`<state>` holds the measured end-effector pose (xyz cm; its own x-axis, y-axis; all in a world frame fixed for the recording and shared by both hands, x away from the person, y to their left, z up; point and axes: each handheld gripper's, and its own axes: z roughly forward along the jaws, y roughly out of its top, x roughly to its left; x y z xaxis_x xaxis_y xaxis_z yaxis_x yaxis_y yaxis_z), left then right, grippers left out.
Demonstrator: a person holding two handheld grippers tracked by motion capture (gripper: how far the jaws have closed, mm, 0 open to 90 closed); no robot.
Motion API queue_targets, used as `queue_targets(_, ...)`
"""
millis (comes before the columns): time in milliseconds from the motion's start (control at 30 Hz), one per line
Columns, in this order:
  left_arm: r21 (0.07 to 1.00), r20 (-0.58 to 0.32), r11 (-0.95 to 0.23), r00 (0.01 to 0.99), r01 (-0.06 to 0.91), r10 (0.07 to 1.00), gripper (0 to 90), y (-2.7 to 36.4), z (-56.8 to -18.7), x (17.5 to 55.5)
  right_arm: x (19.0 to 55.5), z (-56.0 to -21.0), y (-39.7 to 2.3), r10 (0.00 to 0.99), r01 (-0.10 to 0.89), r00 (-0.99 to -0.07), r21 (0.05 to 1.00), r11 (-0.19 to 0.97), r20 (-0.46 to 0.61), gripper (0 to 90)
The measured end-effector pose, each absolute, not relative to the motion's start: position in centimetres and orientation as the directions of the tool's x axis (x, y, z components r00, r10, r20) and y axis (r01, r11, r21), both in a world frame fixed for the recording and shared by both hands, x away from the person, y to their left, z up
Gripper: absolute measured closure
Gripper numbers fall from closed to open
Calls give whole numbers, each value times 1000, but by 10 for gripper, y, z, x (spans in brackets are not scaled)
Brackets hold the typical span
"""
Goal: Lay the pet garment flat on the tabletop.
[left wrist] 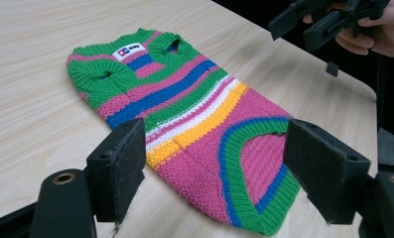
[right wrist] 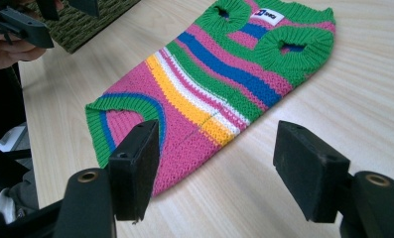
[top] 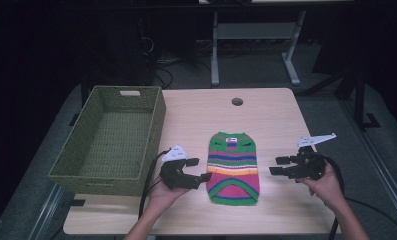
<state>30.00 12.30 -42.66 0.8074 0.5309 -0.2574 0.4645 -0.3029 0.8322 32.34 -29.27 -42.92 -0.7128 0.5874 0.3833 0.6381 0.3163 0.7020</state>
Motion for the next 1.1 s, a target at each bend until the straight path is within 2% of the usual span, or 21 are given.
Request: queue_targets(1100,809,-260,-331,801,486,540,231,137,-442,281,287,-448,-313,610,639,-702,704,309,369,316)
